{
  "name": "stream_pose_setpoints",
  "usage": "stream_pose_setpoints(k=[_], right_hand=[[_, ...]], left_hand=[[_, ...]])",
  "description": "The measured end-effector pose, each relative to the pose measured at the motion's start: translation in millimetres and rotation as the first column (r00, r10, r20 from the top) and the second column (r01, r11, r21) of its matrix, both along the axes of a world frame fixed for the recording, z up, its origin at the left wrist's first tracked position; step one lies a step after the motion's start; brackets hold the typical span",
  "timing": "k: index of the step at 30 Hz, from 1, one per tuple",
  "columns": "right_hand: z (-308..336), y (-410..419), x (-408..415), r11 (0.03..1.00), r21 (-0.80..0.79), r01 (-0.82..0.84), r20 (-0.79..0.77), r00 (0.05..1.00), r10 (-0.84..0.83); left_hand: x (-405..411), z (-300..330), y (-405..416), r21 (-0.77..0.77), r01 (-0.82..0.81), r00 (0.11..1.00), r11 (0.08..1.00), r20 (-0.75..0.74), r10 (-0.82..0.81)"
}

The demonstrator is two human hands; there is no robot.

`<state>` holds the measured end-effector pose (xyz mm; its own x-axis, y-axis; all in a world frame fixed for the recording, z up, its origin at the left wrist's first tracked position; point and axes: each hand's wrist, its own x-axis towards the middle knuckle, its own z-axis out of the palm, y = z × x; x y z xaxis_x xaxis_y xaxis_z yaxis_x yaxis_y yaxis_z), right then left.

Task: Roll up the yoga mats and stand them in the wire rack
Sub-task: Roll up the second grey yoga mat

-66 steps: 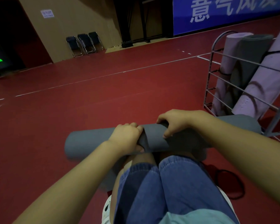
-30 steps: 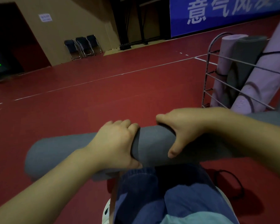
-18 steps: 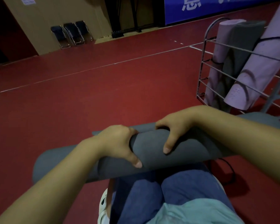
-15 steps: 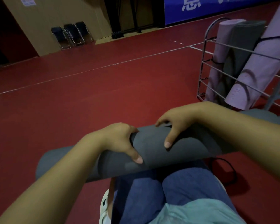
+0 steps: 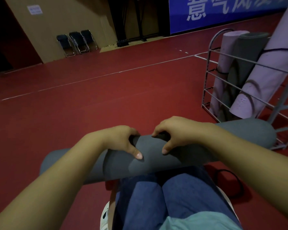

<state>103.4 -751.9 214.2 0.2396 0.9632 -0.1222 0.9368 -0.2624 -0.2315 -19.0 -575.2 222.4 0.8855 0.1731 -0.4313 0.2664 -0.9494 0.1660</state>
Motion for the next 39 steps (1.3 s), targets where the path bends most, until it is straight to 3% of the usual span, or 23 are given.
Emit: stream_pose_setpoints(k=[4, 9, 16, 20, 22, 28, 34, 39], right_hand=[[6, 10, 14, 0.997, -0.07, -0.01, -0.084, 0.996, 0.004], [7, 20, 31, 0.987, -0.163, -0.005, -0.175, 0.984, -0.024], [7, 24, 32, 0.986, -0.157, 0.054, -0.236, 0.967, -0.091], [1, 17, 20, 0.991, 0.017, 0.13, -0.068, 0.989, -0.128], [-5, 12, 13, 0.991, 0.028, 0.13, 0.045, 0.99, -0.132], [-26, 7, 8, 0.989, 0.051, 0.139, 0.118, 0.983, -0.144], [-16, 21, 23, 0.993, -0.009, 0.119, 0.083, 0.99, -0.118], [-9, 28, 38, 0.992, -0.058, 0.115, -0.038, 0.992, -0.118]], left_hand=[[-15, -2, -10, 0.187, 0.082, 0.962, 0.979, 0.243, -0.127], [-23, -11, -18, 0.233, 0.072, 0.932, 0.97, 0.329, -0.149], [-6, -12, -17, 0.278, 0.019, 0.948, 0.96, 0.3, -0.106], [6, -6, -8, 0.248, 0.025, 0.962, 0.968, 0.258, -0.091], [12, -4, -2, 0.207, 0.021, 0.97, 0.978, 0.231, -0.07], [26, -1, 12, 0.103, -0.021, 0.987, 0.994, 0.159, 0.004], [25, -3, 19, 0.067, -0.01, 0.985, 0.998, 0.175, -0.002], [9, -18, 17, 0.26, 0.066, 0.978, 0.963, 0.174, -0.114]])
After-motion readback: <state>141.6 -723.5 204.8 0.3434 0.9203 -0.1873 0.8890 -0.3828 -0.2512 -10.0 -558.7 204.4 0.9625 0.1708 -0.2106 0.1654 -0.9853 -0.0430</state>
